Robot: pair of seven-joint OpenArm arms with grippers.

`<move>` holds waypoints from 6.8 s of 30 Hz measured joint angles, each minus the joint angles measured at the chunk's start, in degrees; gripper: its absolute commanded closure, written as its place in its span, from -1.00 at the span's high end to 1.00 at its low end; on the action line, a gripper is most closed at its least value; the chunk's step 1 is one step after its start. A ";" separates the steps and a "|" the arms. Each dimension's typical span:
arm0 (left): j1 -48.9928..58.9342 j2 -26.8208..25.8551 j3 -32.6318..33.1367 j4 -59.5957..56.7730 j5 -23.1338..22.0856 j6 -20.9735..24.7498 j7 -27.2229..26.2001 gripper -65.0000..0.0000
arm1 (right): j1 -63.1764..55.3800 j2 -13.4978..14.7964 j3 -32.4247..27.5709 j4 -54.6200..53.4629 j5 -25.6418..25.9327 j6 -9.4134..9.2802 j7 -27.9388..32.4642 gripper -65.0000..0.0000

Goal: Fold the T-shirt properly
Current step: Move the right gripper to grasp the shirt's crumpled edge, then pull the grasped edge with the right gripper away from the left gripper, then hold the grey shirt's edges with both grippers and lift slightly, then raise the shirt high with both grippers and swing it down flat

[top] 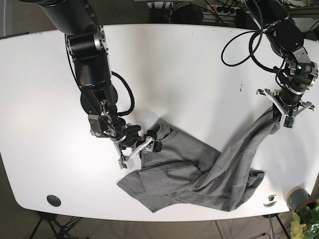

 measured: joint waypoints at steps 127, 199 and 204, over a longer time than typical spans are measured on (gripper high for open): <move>-4.15 0.00 2.84 -3.30 0.09 0.20 -0.13 -1.00 | -31.04 7.06 32.74 43.34 -2.84 10.54 -15.69 -0.93; -60.72 -4.04 21.66 -21.16 -0.46 11.41 3.74 -1.00 | 28.89 29.53 19.71 19.06 0.15 10.84 -28.04 -0.94; -50.95 -3.76 21.88 -12.63 -1.03 10.97 7.74 -1.00 | 17.14 29.51 25.55 20.65 4.42 10.93 -30.38 -0.94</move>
